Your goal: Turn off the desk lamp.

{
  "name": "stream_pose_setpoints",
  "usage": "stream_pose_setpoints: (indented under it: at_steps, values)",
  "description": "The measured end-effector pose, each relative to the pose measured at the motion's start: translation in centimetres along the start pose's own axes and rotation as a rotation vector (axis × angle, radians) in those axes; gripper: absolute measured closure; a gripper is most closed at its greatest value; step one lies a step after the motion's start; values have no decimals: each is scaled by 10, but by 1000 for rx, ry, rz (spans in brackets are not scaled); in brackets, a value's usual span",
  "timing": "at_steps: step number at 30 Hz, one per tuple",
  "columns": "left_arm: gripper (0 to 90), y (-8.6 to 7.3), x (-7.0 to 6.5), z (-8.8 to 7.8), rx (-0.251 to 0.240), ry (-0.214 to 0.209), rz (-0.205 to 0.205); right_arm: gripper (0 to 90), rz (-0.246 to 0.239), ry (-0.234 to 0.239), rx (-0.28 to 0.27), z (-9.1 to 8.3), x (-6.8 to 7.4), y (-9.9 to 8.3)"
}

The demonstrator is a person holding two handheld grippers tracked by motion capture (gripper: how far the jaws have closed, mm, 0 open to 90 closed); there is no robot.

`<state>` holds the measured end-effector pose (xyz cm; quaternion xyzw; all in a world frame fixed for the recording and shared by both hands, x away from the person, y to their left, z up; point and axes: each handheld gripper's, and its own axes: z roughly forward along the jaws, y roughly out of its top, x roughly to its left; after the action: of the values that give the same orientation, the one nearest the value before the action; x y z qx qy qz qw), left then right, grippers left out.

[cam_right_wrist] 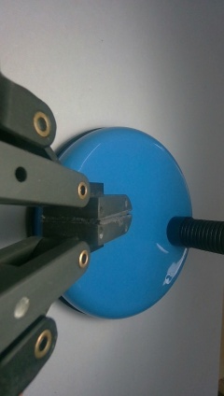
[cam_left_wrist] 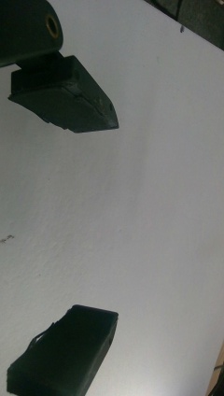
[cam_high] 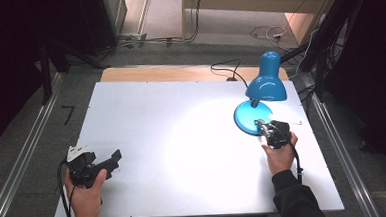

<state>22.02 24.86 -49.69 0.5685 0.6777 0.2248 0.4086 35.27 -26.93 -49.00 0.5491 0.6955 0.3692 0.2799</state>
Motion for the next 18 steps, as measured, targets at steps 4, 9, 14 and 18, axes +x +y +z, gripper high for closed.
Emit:
stream_pose_setpoints:
  at_steps: [4, 9, 14, 18]
  values:
    - [83, 0, 0, 0, 0, -1, 0, 883, 1, -6, -15, 4, -1, 1]
    - [83, 0, 0, 0, 1, 0, 0, 884, 15, -9, -19, 10, 0, -1]
    - [83, 0, 0, 0, 3, -3, 3, 883, 14, -15, -24, 15, 1, -3]
    - [83, 0, 0, 0, 4, -3, 4, 884, 5, -26, -33, 15, 2, -4]
